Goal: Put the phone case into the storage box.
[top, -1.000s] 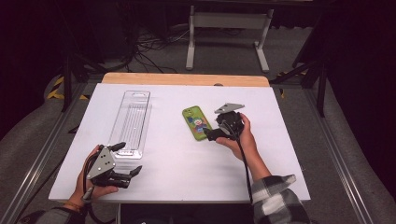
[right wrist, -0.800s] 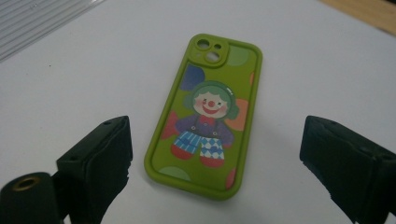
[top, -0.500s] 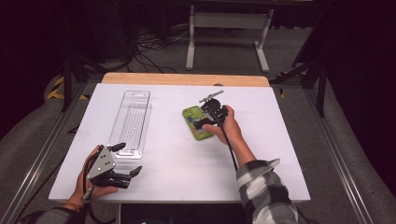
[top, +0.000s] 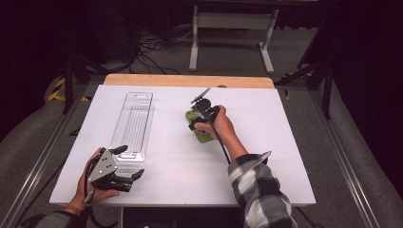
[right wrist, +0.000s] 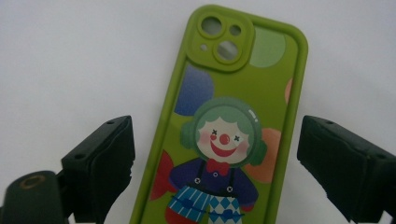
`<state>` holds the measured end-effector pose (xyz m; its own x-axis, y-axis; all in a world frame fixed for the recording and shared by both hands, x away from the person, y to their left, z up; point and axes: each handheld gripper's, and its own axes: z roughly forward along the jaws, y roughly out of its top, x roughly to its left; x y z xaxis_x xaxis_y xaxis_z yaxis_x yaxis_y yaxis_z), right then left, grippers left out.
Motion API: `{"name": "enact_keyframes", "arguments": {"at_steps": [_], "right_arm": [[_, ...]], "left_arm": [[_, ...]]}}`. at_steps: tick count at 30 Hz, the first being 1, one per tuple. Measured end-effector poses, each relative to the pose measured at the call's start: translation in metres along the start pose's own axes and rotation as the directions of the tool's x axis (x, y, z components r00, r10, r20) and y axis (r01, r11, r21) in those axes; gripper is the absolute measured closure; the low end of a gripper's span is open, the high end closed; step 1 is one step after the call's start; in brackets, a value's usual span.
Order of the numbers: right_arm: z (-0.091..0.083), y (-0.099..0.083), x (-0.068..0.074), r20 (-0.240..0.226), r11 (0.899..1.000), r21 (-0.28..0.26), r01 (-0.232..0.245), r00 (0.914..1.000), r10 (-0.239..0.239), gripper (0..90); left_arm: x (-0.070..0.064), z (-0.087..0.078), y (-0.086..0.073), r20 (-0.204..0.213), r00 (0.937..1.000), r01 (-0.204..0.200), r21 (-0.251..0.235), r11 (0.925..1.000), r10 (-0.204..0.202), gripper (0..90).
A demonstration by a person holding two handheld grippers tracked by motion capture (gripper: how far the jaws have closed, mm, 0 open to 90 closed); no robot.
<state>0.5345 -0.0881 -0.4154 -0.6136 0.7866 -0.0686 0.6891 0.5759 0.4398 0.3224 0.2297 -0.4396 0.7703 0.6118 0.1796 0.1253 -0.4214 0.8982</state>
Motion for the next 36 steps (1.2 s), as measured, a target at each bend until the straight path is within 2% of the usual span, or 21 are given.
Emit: {"name": "enact_keyframes", "arguments": {"at_steps": [2, 7, 11, 15, 18, 20, 21, 22, 26, 28, 34, 35, 36], "right_arm": [[0.002, 0.001, -0.001, 0.013, 1.000, 0.010, -0.007, 0.9999, 0.007, 12.1], [0.007, 0.004, -0.006, 0.011, 0.998, 0.032, -0.048, 0.9988, 0.047, 12.6], [0.010, 0.006, -0.005, -0.004, 0.998, 0.040, -0.053, 0.9986, 0.053, 12.6], [0.015, 0.011, -0.001, 0.015, 0.998, 0.057, -0.038, 0.9992, 0.037, 11.5], [0.014, 0.010, -0.001, 0.014, 0.996, 0.073, -0.044, 0.9990, 0.043, 11.5], [0.013, 0.008, -0.003, 0.009, 0.995, 0.084, -0.052, 0.9986, 0.052, 11.5], [0.013, 0.008, -0.003, 0.014, 0.995, 0.089, -0.054, 0.9985, 0.053, 11.5], [0.013, 0.008, -0.003, 0.016, 0.994, 0.095, -0.053, 0.9985, 0.052, 11.5], [0.015, 0.012, -0.003, 0.020, 0.995, 0.088, -0.054, 0.9984, 0.052, 11.8], [0.016, 0.015, -0.003, 0.017, 0.995, 0.084, -0.061, 0.9981, 0.060, 11.9], [0.022, 0.027, -0.005, 0.025, 0.994, 0.089, -0.064, 0.9978, 0.062, 11.5], [0.023, 0.029, -0.006, 0.025, 0.993, 0.088, -0.074, 0.9971, 0.072, 11.6], [0.025, 0.031, -0.007, 0.024, 0.993, 0.082, -0.085, 0.9963, 0.083, 11.6]], "left_arm": [[-0.001, 0.000, 0.000, 0.000, 1.0000, 0.001, 0.003, 1.0000, -0.001, 6.5], [0.000, 0.000, 0.000, -0.001, 1.0000, -0.003, 0.002, 1.0000, 0.003, 6.5], [-0.001, 0.000, 0.000, 0.001, 1.0000, -0.005, 0.002, 1.0000, 0.005, 6.5], [-0.001, 0.000, 0.000, 0.002, 0.9999, -0.013, 0.000, 0.9999, 0.013, 6.6], [-0.001, 0.000, 0.000, 0.003, 1.0000, -0.005, 0.002, 1.0000, 0.005, 6.6], [-0.001, 0.000, 0.000, -0.003, 0.9998, -0.017, 0.004, 0.9998, 0.017, 6.6], [-0.002, 0.000, 0.000, 0.007, 1.0000, -0.006, 0.002, 1.0000, 0.006, 6.6], [-0.003, 0.000, 0.001, 0.007, 0.9999, -0.012, 0.001, 0.9999, 0.012, 6.6], [-0.004, 0.000, 0.002, -0.002, 0.9995, -0.032, 0.003, 0.9995, 0.032, 6.7], [-0.004, 0.000, 0.001, 0.010, 0.9996, -0.025, 0.006, 0.9997, 0.025, 6.7], [-0.003, 0.000, 0.000, 0.004, 0.9997, -0.026, 0.008, 0.9996, 0.026, 6.7], [-0.002, 0.000, 0.000, 0.003, 0.9995, -0.032, 0.009, 0.9994, 0.032, 6.7], [-0.003, 0.000, 0.000, 0.015, 0.9997, -0.021, 0.008, 0.9997, 0.021, 6.7]]}}
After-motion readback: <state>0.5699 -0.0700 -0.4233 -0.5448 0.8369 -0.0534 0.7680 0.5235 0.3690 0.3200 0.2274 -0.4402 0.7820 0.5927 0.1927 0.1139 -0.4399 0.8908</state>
